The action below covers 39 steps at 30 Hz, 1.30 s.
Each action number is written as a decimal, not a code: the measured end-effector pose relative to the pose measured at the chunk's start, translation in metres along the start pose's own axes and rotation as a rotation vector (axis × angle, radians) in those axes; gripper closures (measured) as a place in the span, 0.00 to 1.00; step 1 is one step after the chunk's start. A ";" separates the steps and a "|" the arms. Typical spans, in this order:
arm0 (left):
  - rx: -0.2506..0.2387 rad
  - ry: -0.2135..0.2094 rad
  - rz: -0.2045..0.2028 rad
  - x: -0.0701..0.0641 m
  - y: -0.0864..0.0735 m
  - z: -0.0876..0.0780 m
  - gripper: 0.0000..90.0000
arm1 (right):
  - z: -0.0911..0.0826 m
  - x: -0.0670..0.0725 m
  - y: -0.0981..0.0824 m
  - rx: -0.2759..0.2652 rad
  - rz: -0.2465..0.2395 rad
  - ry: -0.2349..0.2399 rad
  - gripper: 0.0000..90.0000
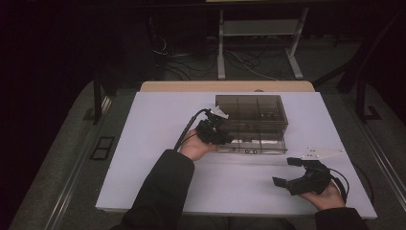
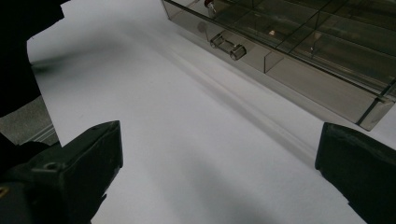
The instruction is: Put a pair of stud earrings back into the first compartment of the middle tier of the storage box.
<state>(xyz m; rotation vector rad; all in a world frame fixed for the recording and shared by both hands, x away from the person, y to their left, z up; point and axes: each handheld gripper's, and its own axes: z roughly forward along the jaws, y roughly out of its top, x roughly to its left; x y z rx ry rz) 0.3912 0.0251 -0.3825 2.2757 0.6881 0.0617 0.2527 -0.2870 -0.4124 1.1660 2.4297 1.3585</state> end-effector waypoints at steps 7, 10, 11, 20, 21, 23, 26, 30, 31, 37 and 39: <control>-0.052 -0.025 -0.014 -0.002 -0.007 -0.014 0.44 | 0.000 0.000 0.000 -0.003 -0.003 0.001 0.00; -0.071 -0.041 -0.022 -0.001 -0.010 -0.022 0.37 | 0.000 0.001 0.000 -0.004 -0.003 0.001 0.00; -0.078 -0.042 -0.026 -0.001 -0.012 -0.025 0.34 | 0.000 0.001 0.000 -0.004 -0.004 0.001 0.00; -0.131 -0.023 -0.062 0.002 -0.027 -0.050 0.16 | 0.000 0.001 0.000 -0.009 -0.004 0.005 0.00; -0.139 -0.021 -0.069 0.002 -0.029 -0.052 0.15 | 0.000 0.001 0.000 -0.010 -0.003 0.005 0.00; -0.149 -0.014 -0.070 0.002 -0.033 -0.057 0.14 | -0.001 0.001 0.001 -0.011 -0.004 0.005 0.00; -0.171 -0.009 -0.076 0.001 -0.040 -0.063 0.08 | -0.001 0.002 0.000 -0.010 -0.002 0.005 0.00; -0.183 0.007 -0.075 -0.001 -0.051 -0.070 0.01 | -0.001 0.002 0.000 -0.010 0.003 0.005 0.00; -0.188 0.011 -0.080 -0.002 -0.053 -0.071 0.01 | -0.001 0.002 0.000 -0.012 0.000 0.003 0.00; -0.212 0.036 -0.083 -0.007 -0.072 -0.080 0.00 | -0.001 0.002 0.000 -0.015 0.001 0.003 0.00; -0.223 0.040 -0.085 -0.008 -0.078 -0.083 0.00 | -0.001 0.002 0.000 -0.015 0.001 0.003 0.00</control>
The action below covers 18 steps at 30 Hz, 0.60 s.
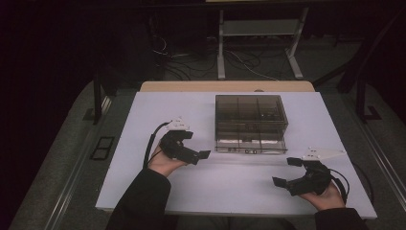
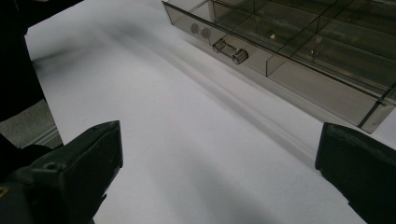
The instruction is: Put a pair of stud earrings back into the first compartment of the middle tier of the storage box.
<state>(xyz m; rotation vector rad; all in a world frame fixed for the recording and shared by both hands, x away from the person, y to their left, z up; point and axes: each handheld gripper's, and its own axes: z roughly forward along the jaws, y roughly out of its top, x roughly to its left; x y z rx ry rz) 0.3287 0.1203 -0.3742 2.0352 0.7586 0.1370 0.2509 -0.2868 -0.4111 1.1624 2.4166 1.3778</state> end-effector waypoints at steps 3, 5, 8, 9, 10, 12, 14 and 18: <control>-0.022 0.006 -0.004 0.000 -0.007 -0.007 0.00 | 0.000 0.000 0.000 -0.001 0.001 0.000 0.00; -0.032 0.012 -0.009 0.000 -0.012 -0.010 0.00 | 0.000 0.000 0.000 0.000 0.002 0.000 0.00; -0.038 0.019 -0.009 0.000 -0.019 -0.015 0.00 | 0.000 0.000 0.000 0.002 0.002 0.000 0.00; -0.042 0.019 -0.010 0.000 -0.021 -0.016 0.00 | 0.000 0.001 0.000 0.003 0.004 0.000 0.00; -0.044 0.023 -0.011 0.000 -0.024 -0.017 0.00 | 0.000 0.001 0.000 0.003 0.005 0.001 0.00; -0.047 0.031 -0.013 0.000 -0.029 -0.020 0.00 | 0.000 0.001 0.000 0.003 0.005 0.001 0.00; -0.055 0.042 -0.015 0.001 -0.034 -0.022 0.00 | 0.001 0.001 0.000 0.003 0.006 0.001 0.00; -0.088 0.055 -0.013 0.002 -0.045 -0.027 0.00 | 0.001 0.001 0.000 0.003 0.008 0.003 0.00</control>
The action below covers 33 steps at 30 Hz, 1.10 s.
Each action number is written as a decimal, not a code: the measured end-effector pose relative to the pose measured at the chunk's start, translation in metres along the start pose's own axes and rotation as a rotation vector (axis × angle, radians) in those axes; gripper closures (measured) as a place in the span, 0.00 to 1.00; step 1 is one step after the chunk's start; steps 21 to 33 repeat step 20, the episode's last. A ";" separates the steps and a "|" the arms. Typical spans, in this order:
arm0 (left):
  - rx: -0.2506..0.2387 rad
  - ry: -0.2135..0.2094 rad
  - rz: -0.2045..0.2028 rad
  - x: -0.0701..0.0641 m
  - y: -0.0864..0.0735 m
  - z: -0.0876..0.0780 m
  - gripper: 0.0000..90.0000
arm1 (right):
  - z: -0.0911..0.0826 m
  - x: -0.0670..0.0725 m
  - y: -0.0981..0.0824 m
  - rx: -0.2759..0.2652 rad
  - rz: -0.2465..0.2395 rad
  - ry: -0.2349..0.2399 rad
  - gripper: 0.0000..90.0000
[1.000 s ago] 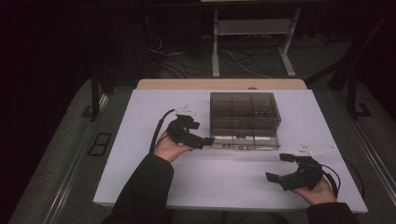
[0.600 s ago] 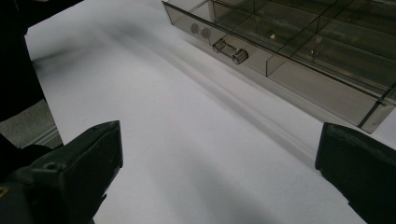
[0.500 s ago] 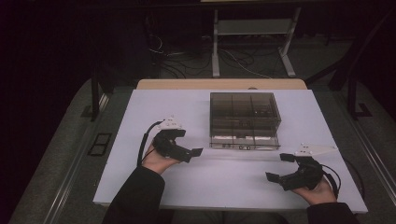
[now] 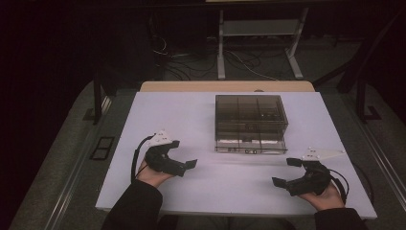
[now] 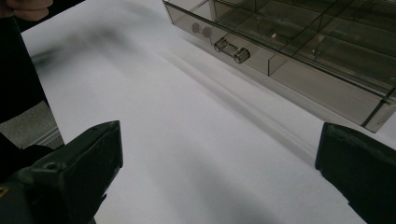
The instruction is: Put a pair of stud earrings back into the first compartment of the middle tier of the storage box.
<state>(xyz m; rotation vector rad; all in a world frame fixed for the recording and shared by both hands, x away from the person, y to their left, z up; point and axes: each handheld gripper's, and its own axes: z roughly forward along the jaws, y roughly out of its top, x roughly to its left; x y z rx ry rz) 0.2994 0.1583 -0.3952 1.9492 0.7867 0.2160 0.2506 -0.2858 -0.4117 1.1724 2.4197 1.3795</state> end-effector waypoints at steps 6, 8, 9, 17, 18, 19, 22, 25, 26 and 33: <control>-0.030 0.009 0.000 0.001 -0.016 -0.006 0.00 | 0.001 0.000 0.000 -0.001 0.003 0.002 0.00; -0.034 0.006 -0.006 0.001 -0.020 -0.007 0.00 | 0.001 0.000 0.000 -0.003 0.003 0.003 0.00; -0.033 0.005 -0.006 0.001 -0.022 -0.008 0.00 | 0.001 0.000 0.000 -0.003 0.003 0.003 0.00; -0.039 0.007 -0.010 0.000 -0.030 -0.009 0.00 | 0.002 -0.001 -0.001 0.002 0.001 0.004 0.00; -0.040 0.008 -0.009 0.000 -0.030 -0.009 0.00 | 0.002 -0.001 -0.001 0.003 0.001 0.004 0.00; -0.043 0.007 -0.008 0.000 -0.030 -0.009 0.00 | 0.003 -0.001 -0.001 0.002 0.001 0.004 0.00; -0.044 0.002 -0.010 0.000 -0.030 -0.010 0.00 | 0.003 -0.001 -0.001 0.002 0.000 0.004 0.00; -0.044 0.002 -0.010 0.000 -0.030 -0.010 0.00 | 0.003 -0.001 -0.001 0.002 0.000 0.004 0.00; -0.044 0.002 -0.010 0.000 -0.030 -0.010 0.00 | 0.003 -0.001 -0.001 0.002 0.000 0.004 0.00; -0.044 0.002 -0.010 0.000 -0.030 -0.010 0.00 | 0.003 -0.001 -0.001 0.002 0.000 0.004 0.00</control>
